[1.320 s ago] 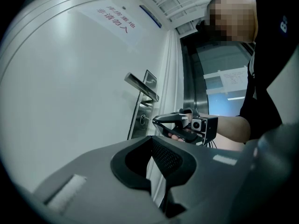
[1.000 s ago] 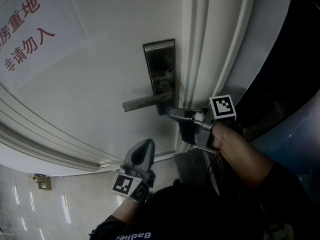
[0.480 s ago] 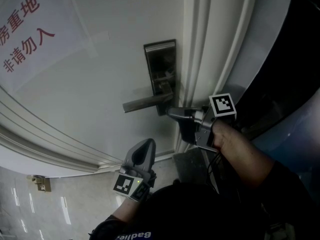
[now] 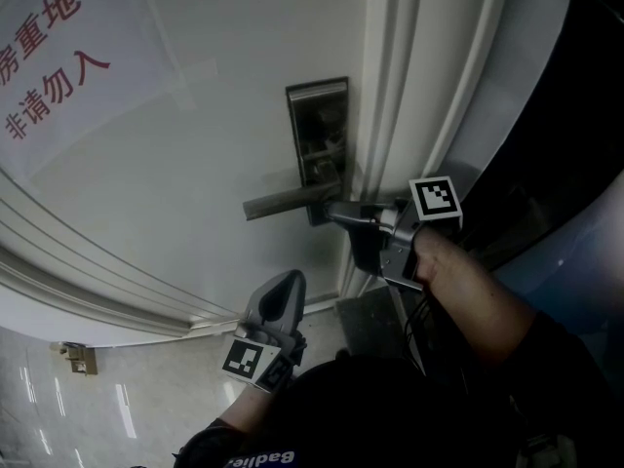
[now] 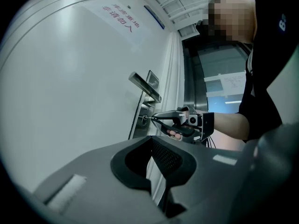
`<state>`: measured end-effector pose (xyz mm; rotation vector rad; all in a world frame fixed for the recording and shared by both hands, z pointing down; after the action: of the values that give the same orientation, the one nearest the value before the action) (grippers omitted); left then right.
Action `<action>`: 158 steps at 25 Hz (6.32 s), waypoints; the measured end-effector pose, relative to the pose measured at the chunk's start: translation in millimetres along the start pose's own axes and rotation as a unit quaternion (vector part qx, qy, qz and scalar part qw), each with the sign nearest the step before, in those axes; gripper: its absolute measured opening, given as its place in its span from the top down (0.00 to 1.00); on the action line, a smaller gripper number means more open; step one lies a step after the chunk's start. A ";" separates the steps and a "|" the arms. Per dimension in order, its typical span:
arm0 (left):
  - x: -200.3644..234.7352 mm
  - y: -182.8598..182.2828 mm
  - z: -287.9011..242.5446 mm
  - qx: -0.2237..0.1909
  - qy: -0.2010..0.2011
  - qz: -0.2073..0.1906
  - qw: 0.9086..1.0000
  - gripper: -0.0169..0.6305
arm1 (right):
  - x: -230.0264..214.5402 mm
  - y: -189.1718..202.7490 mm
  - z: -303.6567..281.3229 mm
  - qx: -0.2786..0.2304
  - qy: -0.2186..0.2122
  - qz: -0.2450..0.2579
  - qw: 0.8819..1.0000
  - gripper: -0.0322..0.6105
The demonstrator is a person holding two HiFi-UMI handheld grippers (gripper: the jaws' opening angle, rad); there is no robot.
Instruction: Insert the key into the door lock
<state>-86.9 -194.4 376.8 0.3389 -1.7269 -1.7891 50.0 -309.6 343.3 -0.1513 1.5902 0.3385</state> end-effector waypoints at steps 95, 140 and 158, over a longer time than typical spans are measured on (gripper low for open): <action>-98.2 4.0 193.3 0.019 0.046 -0.017 0.999 0.94 | -18.6 250.8 47.1 -0.126 -0.036 0.160 0.978 0.95; -124.8 12.0 382.7 0.012 0.086 0.050 0.995 0.94 | -2.6 483.0 25.7 -0.167 0.092 0.436 0.880 0.95; -169.1 -5.7 368.3 0.008 0.072 0.022 0.997 0.94 | 8.7 510.3 49.3 -0.141 0.072 0.535 0.830 0.95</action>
<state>-171.2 202.0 373.0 0.4218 -1.6364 -1.6792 -58.1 188.9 396.1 0.5408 1.6313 1.4674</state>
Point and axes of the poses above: the fingertips, and each gripper's own axes: z backward along the fingers, x to its left, y out of its underside, the point moved 5 cm from there along z, backward along the fingers
